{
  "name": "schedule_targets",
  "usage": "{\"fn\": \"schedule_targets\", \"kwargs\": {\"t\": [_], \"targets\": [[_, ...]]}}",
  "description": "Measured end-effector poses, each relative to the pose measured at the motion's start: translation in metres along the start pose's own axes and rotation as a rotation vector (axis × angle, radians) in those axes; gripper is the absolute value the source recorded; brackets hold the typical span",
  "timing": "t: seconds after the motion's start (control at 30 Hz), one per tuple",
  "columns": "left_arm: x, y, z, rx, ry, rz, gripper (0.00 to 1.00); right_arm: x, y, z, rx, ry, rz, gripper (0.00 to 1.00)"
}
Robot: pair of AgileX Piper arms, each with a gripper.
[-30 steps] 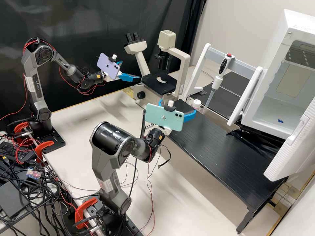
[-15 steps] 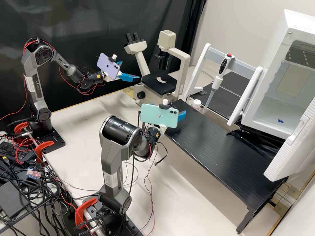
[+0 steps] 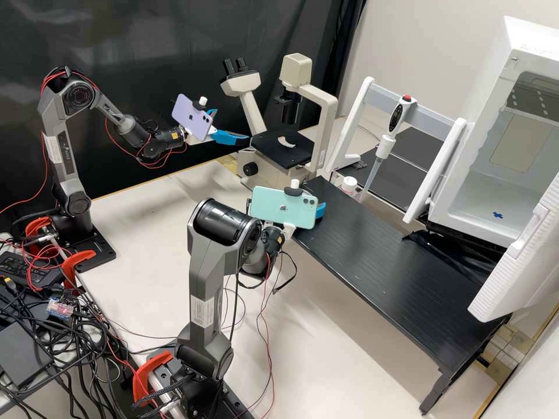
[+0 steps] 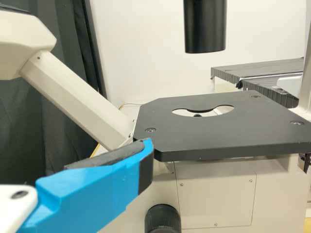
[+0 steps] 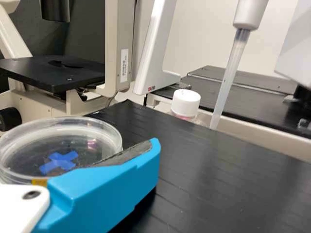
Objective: Move the petri dish to the incubator
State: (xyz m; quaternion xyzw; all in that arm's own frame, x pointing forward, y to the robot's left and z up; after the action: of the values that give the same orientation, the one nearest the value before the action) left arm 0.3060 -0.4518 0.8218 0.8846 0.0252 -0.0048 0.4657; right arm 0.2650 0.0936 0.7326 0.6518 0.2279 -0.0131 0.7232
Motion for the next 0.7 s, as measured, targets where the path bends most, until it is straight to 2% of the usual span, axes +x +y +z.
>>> {"fn": "schedule_targets", "kwargs": {"t": [0.03,0.07,0.13,0.27,0.7], "targets": [[0.0000,0.0000,0.0000,0.000,0.000,0.000,1.00,0.0005,-0.0002,0.0002,0.000,0.002,0.002,1.00],[0.0000,0.0000,0.0000,0.000,0.000,0.000,1.00,0.0006,-0.0005,0.0004,0.000,0.002,0.001,0.00],[0.0000,0.0000,0.0000,0.000,0.000,0.000,1.00,0.0010,-0.0003,0.0004,0.003,0.002,0.002,0.00],[0.0000,0.0000,0.0000,0.000,0.000,0.000,1.00,0.0019,0.0024,0.0028,0.030,0.011,-0.004,0.00],[0.0000,0.0000,0.0000,0.000,0.000,0.000,1.00,0.0038,0.0036,0.0049,0.042,0.020,-0.014,0.00]]}}
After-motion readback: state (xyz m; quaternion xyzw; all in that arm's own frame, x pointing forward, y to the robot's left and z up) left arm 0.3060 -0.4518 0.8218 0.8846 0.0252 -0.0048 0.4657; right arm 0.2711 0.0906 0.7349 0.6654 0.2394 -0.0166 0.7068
